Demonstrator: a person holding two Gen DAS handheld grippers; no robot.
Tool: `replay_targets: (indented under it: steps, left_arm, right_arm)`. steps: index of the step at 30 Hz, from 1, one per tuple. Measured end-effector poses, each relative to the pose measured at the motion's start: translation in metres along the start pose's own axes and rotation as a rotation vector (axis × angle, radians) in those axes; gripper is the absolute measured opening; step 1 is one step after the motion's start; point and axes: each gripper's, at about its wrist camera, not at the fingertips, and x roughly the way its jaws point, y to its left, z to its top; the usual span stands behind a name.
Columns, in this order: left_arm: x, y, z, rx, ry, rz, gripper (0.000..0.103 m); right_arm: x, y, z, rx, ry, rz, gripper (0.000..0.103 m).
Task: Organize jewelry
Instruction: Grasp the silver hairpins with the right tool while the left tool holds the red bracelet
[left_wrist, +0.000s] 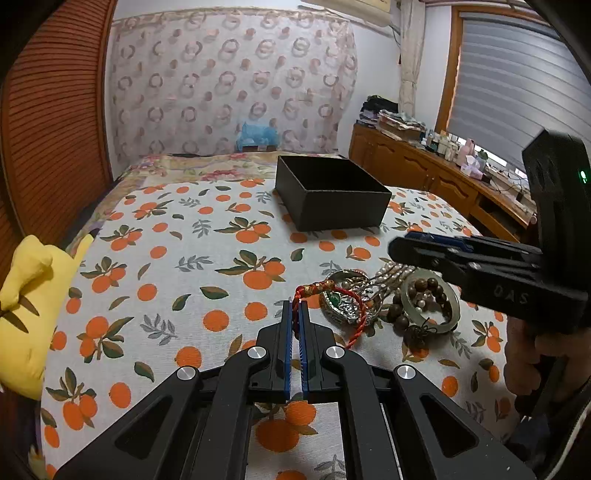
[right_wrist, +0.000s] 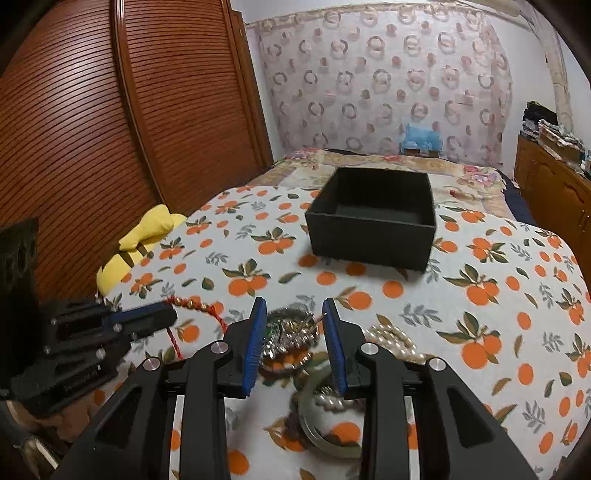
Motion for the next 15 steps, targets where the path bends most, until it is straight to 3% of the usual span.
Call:
replay_targets:
  steps: [5, 8, 15]
  left_arm:
    - [-0.002, 0.002, 0.001, -0.004, -0.004, 0.001, 0.003]
    - [-0.004, 0.003, 0.001, -0.007, -0.008, 0.002, 0.002]
    - [-0.004, 0.004, 0.0, -0.005, -0.011, 0.003, 0.003]
  right_arm:
    - [0.005, 0.004, 0.008, -0.009, -0.009, -0.007, 0.027]
    - [0.006, -0.001, 0.012, -0.005, -0.011, -0.02, 0.004]
    - [0.003, -0.01, 0.015, 0.003, 0.001, -0.003, 0.002]
